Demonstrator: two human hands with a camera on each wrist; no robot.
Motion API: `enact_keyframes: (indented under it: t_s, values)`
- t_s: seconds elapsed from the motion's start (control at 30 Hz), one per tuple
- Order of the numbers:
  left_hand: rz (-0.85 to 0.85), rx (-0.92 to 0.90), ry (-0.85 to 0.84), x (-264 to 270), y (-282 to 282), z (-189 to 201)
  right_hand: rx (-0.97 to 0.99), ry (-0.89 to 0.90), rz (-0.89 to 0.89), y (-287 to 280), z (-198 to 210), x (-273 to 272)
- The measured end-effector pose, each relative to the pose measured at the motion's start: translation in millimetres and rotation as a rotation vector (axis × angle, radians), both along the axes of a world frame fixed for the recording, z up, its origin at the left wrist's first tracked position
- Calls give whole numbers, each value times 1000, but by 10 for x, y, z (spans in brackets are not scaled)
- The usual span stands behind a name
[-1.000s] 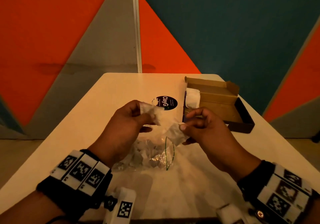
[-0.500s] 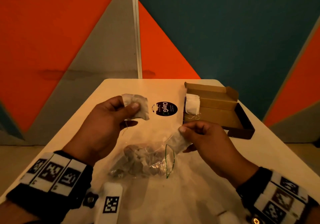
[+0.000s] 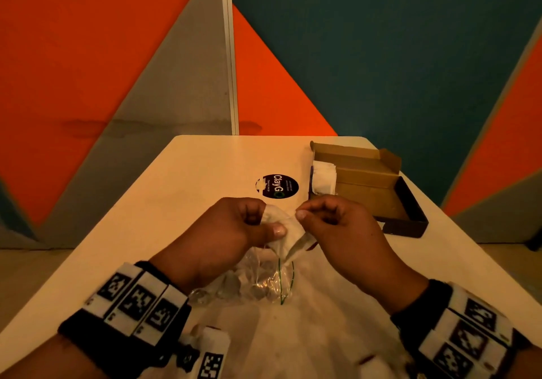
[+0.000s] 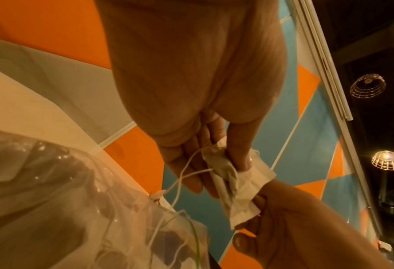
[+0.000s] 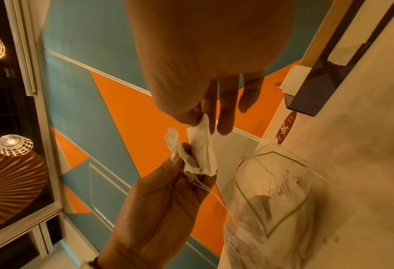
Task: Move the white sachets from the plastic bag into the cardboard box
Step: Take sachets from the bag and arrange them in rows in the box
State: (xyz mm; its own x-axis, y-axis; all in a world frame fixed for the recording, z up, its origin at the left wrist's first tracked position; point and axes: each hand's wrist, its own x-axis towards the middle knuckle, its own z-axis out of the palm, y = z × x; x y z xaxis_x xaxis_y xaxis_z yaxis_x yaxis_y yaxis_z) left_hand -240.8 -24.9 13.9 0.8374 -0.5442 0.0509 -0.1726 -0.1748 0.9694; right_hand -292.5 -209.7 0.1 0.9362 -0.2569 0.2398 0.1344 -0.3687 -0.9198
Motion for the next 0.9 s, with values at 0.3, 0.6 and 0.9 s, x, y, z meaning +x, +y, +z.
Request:
enact_keyframes:
  t_s: [0.3, 0.6, 0.9]
  values:
    - [-35, 5, 20, 11, 73, -14, 226, -1, 55, 31, 14, -4]
    - [-38, 38, 14, 35, 110, -20, 104, 77, 217, -66, 119, 20]
    - [-12, 122, -61, 113, 113, 68, -413, 101, 184, -94, 219, 95]
